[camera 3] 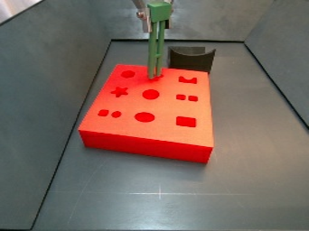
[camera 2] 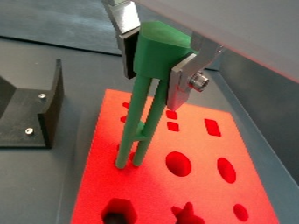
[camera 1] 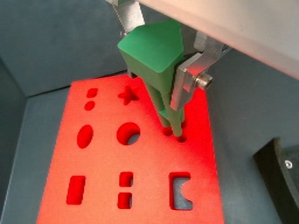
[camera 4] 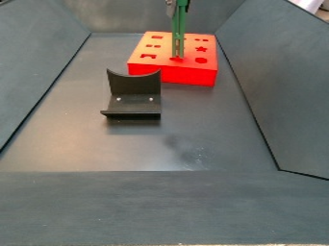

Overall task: Pick up the 3 prong object. Move up. Rotate the 3 prong object. Place the 3 prong object on the fixture. Regrasp the 3 prong object. Move to above the board. Insert the 3 prong object.
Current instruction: Insert the 3 prong object.

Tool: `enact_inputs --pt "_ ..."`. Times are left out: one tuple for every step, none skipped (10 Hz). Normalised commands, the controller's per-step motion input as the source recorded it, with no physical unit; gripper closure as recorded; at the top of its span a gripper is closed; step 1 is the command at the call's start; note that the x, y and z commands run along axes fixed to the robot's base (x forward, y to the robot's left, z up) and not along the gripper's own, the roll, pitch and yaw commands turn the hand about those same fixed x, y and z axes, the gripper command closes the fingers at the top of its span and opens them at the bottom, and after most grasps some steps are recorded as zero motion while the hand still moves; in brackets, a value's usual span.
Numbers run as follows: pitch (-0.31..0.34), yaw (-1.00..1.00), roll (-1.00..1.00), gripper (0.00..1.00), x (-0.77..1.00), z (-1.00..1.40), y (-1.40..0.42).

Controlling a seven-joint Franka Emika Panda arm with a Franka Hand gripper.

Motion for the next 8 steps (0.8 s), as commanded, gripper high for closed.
enact_inputs --pt "0.0 0.24 -0.1 1.0 0.22 0.0 0.0" --pt "0.03 0.2 -0.11 1.0 0.29 0.0 0.07" --pt "0.006 0.09 -0.13 1.0 0.19 0.0 0.14" --pt "0.0 0.03 -0.1 1.0 0.01 0.0 0.13" --pt "-0.054 0.01 -0.07 1.0 0.0 -0.07 0.1" --pt "-0.079 0.03 -0.03 1.0 -0.07 -0.1 0.03" --pt "-0.071 0.05 0.0 1.0 -0.04 -0.08 0.0" --pt "-0.057 0.06 0.0 1.0 -0.02 -0.04 0.0"
